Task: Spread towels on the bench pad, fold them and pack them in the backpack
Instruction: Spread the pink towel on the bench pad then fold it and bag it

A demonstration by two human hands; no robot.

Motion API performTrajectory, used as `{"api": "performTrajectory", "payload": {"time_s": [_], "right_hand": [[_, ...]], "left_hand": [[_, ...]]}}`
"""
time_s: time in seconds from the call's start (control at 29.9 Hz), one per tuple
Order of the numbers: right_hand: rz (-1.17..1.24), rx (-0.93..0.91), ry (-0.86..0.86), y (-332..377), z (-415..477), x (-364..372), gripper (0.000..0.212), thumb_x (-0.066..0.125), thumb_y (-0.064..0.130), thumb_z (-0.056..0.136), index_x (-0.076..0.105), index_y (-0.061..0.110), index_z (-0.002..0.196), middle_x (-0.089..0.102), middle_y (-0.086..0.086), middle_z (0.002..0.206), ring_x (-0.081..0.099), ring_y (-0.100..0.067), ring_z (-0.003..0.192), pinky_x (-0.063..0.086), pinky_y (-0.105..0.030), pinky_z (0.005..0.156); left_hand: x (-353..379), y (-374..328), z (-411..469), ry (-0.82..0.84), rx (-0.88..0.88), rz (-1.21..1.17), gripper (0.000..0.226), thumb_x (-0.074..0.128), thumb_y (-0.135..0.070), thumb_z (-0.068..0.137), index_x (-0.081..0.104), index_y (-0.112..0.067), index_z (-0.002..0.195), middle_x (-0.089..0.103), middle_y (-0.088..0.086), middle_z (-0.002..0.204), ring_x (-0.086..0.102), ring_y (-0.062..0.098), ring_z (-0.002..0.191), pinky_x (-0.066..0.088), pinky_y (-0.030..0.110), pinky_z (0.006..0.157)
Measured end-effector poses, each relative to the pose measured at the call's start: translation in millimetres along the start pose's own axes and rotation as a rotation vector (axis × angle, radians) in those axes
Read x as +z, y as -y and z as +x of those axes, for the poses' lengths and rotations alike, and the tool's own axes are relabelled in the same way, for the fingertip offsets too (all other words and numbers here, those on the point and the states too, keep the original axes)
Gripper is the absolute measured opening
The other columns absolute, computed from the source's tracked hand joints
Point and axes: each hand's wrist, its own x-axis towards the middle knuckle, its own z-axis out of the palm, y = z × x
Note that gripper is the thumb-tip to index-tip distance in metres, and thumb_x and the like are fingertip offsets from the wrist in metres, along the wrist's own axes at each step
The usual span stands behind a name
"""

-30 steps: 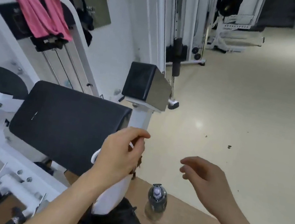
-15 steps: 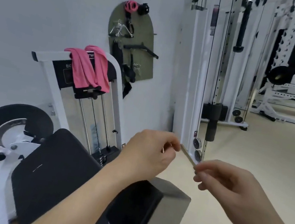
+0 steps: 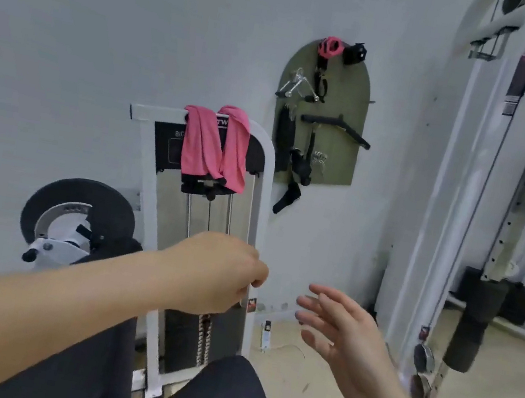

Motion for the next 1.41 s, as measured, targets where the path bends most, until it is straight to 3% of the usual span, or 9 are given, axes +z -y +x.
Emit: {"api": "performTrajectory", "payload": {"time_s": [0.17,0.23,0.3,0.4,0.7,0.97,1.2,1.3,1.41], "right_hand": [[-0.297,-0.106,0.192,23.7,88.4,-48.7,0.025,0.061,0.011,0.093,0.067,0.031,0.107,0.069,0.003,0.11,0.065,-0.008,0.096,0.051,-0.025,0.077],[-0.616,-0.282,0.252,28.7,123.1,-60.8,0.031,0.059,0.016,0.093,0.058,0.036,0.117,0.061,0.01,0.122,0.058,-0.004,0.105,0.046,-0.024,0.086],[-0.975,-0.498,0.292,35.8,160.8,-71.9,0.045,0.055,0.022,0.095,0.045,0.034,0.136,0.05,0.013,0.134,0.048,-0.006,0.121,0.039,-0.024,0.099],[-1.152,-0.657,0.357,43.1,216.8,-76.5,0.056,0.05,0.024,0.096,0.03,0.03,0.148,0.037,0.011,0.147,0.034,-0.01,0.135,0.028,-0.023,0.108],[-0.9,-0.559,0.476,58.7,406.5,-15.4,0.077,0.052,0.017,0.093,0.007,0.031,0.155,0.021,0.008,0.16,0.029,-0.014,0.143,0.029,-0.027,0.11],[-0.811,-0.459,0.492,84.7,541.4,52.8,0.072,0.049,0.01,0.091,0.018,0.031,0.152,0.047,-0.005,0.145,0.057,-0.024,0.118,0.04,-0.024,0.081],[-0.735,-0.495,0.671,87.7,654.3,90.2,0.062,0.051,0.017,0.096,0.026,0.029,0.151,0.045,0.004,0.148,0.051,-0.011,0.122,0.039,-0.016,0.094],[-0.466,-0.299,0.714,83.3,715.5,110.3,0.062,0.057,0.018,0.093,0.032,0.034,0.148,0.045,0.001,0.147,0.052,-0.012,0.123,0.045,-0.034,0.104],[-0.263,-0.144,0.769,78.0,767.0,129.9,0.059,0.058,0.021,0.095,0.034,0.029,0.148,0.046,-0.002,0.145,0.05,-0.014,0.127,0.044,-0.031,0.1]], "left_hand": [[9.8,-3.2,88.5,0.167,-0.094,0.14,0.024,0.041,-0.019,0.096,0.058,-0.018,0.113,0.062,0.002,0.103,0.059,0.026,0.095,0.054,0.042,0.077],[17.9,0.4,120.8,0.197,-0.178,0.136,0.022,0.043,-0.017,0.095,0.06,-0.017,0.108,0.062,0.001,0.099,0.059,0.026,0.092,0.055,0.043,0.075],[22.3,8.4,154.5,0.16,-0.308,0.08,0.022,0.041,-0.016,0.095,0.06,-0.016,0.106,0.063,0.002,0.098,0.06,0.026,0.09,0.054,0.043,0.074],[30.5,29.9,198.9,0.023,-0.518,-0.071,0.03,0.036,-0.017,0.095,0.062,-0.017,0.109,0.067,0.001,0.105,0.061,0.025,0.097,0.052,0.041,0.081],[97.8,175.6,320.4,-0.292,-0.708,-0.249,0.054,0.043,-0.01,0.088,0.045,-0.025,0.139,0.058,0.005,0.127,0.051,0.026,0.119,0.047,0.044,0.095],[175.7,280.4,419.6,-0.169,-0.893,-0.299,0.058,0.048,-0.015,0.09,0.039,-0.032,0.145,0.043,0.011,0.135,0.034,0.034,0.13,0.043,0.046,0.1],[207.9,358.0,518.2,-0.217,-1.127,-0.529,0.067,0.05,-0.025,0.096,0.015,-0.032,0.154,-0.005,0.008,0.163,-0.004,0.027,0.15,0.019,0.049,0.119],[222.5,399.4,543.8,-0.283,-1.228,-0.508,0.074,0.054,-0.024,0.093,0.014,-0.034,0.154,-0.004,0.003,0.164,-0.005,0.03,0.15,0.018,0.049,0.119],[220.6,412.3,557.0,-0.637,-1.242,-0.634,0.055,0.051,-0.009,0.092,0.041,-0.015,0.145,0.041,0.002,0.151,0.034,0.018,0.14,0.028,0.026,0.113]]}}
